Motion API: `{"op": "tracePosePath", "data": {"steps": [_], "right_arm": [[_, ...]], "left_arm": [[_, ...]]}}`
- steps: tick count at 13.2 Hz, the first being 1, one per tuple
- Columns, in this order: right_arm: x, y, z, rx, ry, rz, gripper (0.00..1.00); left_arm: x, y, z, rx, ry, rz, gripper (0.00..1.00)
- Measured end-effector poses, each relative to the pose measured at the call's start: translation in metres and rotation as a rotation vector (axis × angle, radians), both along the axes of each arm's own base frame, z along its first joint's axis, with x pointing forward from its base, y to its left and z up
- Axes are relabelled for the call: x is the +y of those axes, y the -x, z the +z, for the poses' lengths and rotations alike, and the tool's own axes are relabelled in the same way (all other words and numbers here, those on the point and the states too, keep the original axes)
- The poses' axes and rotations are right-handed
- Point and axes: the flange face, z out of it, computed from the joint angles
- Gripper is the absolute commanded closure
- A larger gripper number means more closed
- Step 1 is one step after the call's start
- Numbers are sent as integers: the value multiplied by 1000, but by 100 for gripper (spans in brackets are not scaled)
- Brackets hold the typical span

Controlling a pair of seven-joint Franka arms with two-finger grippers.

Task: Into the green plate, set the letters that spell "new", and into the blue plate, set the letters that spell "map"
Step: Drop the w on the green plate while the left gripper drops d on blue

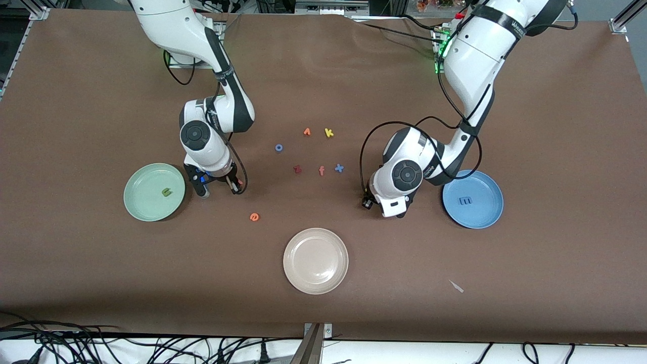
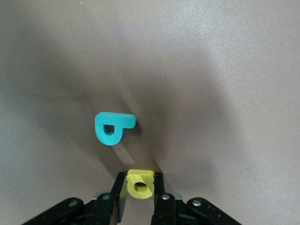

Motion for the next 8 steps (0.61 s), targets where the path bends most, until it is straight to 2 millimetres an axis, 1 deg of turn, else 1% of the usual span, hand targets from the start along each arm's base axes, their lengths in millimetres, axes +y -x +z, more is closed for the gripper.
{"op": "tracePosePath", "data": {"steps": [1, 3, 4, 5, 6, 7, 8], "right_arm": [[0, 0, 0, 0, 0, 4, 100], [1, 0, 0, 0, 0, 10, 100], [2, 0, 0, 0, -1, 18, 100], [4, 0, 1, 0, -3, 31, 100], [7, 1, 1, 6, -4, 51, 100], [10, 0, 3, 22, -4, 78, 100], [10, -4, 8, 46, -2, 113, 100]], "left_arm": [[0, 0, 0, 0, 0, 0, 96], [1, -2, 1, -2, 0, 2, 100], [4, -4, 5, -1, -7, 0, 100], [8, -7, 13, 5, -28, -14, 100], [15, -11, 25, 0, -61, -38, 100], [25, -17, 40, -6, -92, -69, 100], [40, -23, 56, -7, -108, -114, 100]]}}
